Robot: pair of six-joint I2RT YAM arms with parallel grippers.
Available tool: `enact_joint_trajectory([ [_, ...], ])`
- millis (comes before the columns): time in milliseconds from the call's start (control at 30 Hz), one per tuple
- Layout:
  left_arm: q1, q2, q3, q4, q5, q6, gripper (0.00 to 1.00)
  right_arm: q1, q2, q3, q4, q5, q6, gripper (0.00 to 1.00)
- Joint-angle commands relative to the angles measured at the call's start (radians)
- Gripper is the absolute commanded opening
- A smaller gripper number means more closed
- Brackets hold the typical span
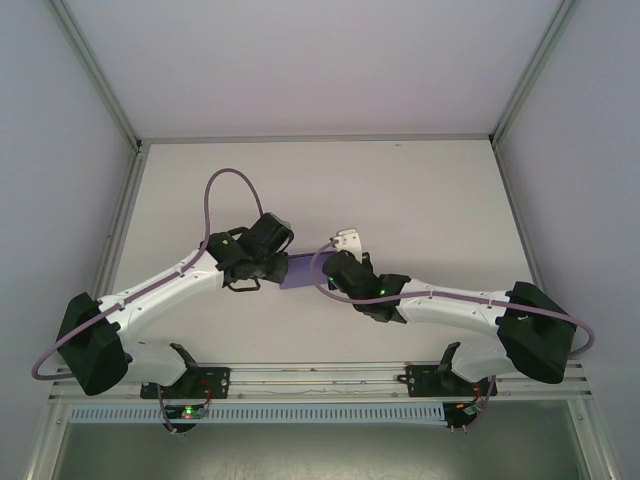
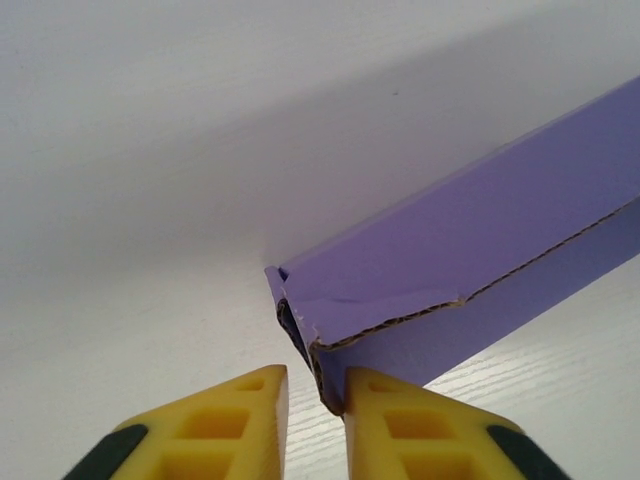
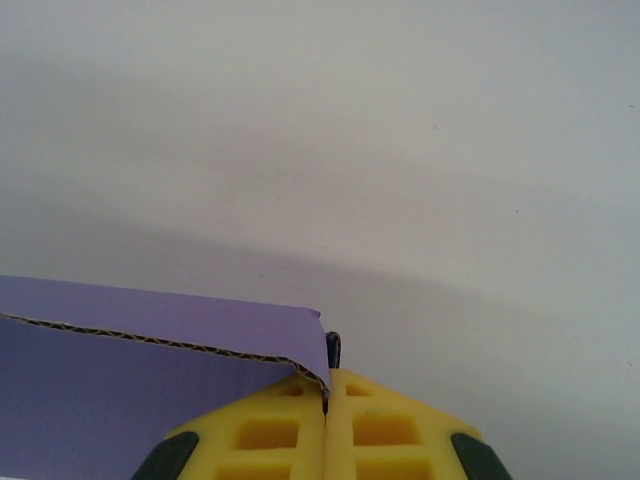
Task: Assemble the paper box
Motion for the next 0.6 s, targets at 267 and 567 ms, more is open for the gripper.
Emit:
enact_joint_trajectory([
  [267, -0.013, 0.028, 0.002, -0.007, -0.049, -0.033, 0.18, 0.005, 0.038, -0.003, -0.114, -0.029, 0.026, 0.00],
  [567, -0.014, 0.081, -0.066, 0.079, -0.027, -0.065, 0.06, 0.005, 0.054, -0.013, -0.091, -0.044, 0.041, 0.00],
])
